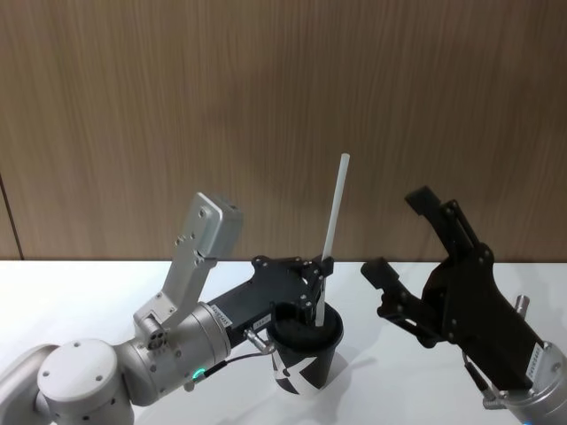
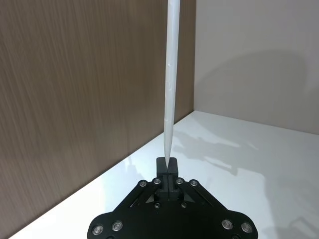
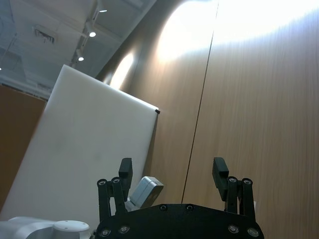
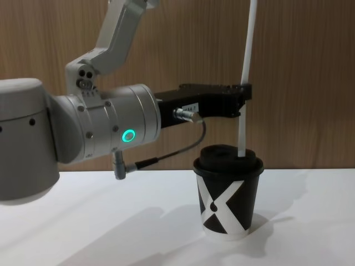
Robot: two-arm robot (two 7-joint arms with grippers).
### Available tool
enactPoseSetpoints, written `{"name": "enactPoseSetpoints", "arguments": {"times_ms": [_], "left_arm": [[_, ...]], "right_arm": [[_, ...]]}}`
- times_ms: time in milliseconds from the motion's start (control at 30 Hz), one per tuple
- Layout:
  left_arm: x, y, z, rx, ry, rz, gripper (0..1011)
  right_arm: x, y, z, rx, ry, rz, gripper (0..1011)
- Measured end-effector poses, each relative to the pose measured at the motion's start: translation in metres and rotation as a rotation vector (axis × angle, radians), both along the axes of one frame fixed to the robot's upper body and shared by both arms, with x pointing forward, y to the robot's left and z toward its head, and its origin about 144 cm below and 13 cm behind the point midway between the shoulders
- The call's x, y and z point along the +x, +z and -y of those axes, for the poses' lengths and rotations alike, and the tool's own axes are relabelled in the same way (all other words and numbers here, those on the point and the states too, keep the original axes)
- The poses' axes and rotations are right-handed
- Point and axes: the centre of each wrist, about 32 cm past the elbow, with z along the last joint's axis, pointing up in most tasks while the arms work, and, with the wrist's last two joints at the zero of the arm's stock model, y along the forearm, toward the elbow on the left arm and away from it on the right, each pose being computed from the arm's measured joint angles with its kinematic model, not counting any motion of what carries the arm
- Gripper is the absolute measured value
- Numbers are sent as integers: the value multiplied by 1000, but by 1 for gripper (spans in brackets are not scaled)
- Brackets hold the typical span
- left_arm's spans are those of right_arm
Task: Pick up the straw with one hand, pass it to the other hand, and insert it into the cup.
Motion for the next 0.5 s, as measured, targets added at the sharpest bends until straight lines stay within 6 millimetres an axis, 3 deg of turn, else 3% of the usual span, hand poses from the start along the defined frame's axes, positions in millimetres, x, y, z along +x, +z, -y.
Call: {"name": "enactPoseSetpoints", "arguments": {"times_ms": [500], "left_arm": [[6, -1, 3, 4, -10, -1, 2]], "right_arm": [[0, 0, 0, 0, 0, 0, 1001]]}}
